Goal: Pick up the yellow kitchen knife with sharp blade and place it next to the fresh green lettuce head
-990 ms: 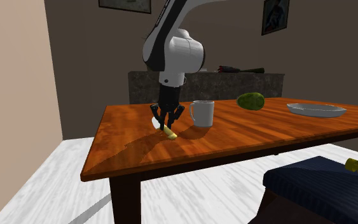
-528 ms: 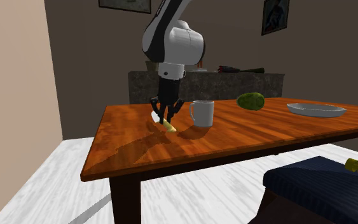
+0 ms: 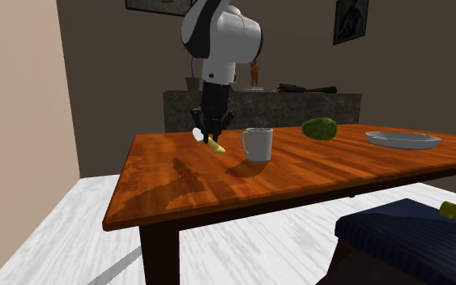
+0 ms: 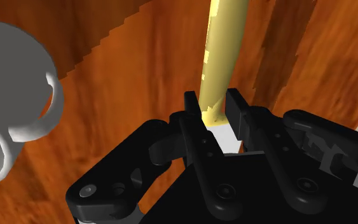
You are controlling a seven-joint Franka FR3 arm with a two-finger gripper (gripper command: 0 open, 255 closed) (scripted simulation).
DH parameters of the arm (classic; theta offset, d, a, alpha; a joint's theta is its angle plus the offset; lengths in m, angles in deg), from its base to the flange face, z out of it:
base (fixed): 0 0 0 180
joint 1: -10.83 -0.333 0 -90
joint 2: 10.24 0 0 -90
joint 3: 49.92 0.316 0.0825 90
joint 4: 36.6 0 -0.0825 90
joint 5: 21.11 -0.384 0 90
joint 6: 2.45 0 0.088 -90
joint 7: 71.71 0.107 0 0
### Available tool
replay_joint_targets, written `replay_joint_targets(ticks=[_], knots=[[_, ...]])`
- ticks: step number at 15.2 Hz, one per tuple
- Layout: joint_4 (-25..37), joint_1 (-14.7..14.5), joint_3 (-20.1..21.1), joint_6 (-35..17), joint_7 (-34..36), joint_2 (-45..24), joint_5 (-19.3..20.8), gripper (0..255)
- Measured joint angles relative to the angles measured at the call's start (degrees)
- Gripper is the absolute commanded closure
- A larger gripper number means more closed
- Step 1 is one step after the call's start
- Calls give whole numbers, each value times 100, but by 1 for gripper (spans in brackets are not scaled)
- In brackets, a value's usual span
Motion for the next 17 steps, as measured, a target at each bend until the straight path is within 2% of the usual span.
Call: replay_joint_targets(ticks=[17], knots=[[812, -1, -7, 1230, 121, 423, 101, 255]])
